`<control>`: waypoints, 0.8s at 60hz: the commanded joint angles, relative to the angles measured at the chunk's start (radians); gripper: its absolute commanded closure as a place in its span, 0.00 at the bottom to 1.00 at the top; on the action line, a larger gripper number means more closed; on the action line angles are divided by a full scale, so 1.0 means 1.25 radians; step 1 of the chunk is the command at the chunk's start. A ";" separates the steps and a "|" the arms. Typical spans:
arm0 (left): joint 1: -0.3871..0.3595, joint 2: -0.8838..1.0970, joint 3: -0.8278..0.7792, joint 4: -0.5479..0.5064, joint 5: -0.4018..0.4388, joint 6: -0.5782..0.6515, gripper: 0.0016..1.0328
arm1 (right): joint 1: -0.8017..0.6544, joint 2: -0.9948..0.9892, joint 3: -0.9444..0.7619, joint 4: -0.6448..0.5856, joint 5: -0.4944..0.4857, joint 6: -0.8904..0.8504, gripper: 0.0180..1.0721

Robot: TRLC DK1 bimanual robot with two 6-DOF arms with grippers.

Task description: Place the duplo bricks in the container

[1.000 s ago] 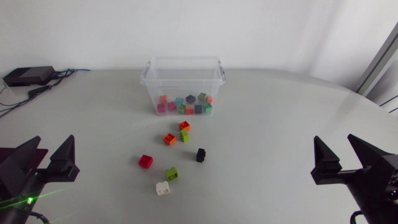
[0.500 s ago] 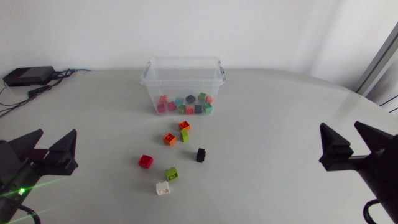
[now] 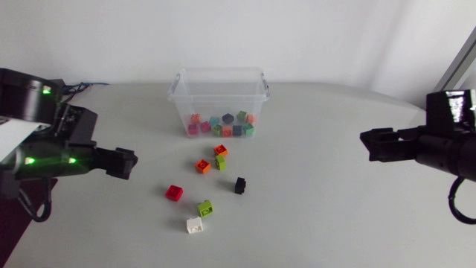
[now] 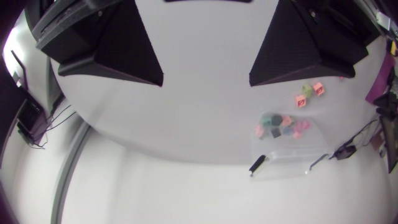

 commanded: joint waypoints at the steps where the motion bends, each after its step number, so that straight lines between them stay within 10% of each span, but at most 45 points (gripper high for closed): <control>1: -0.028 0.089 0.046 -0.035 0.005 0.004 0.05 | 0.008 0.048 0.024 -0.030 -0.032 -0.015 0.05; 48: -0.160 0.585 0.235 -0.100 0.012 -0.036 0.16 | 0.158 0.326 0.150 -0.103 -0.052 -0.015 0.05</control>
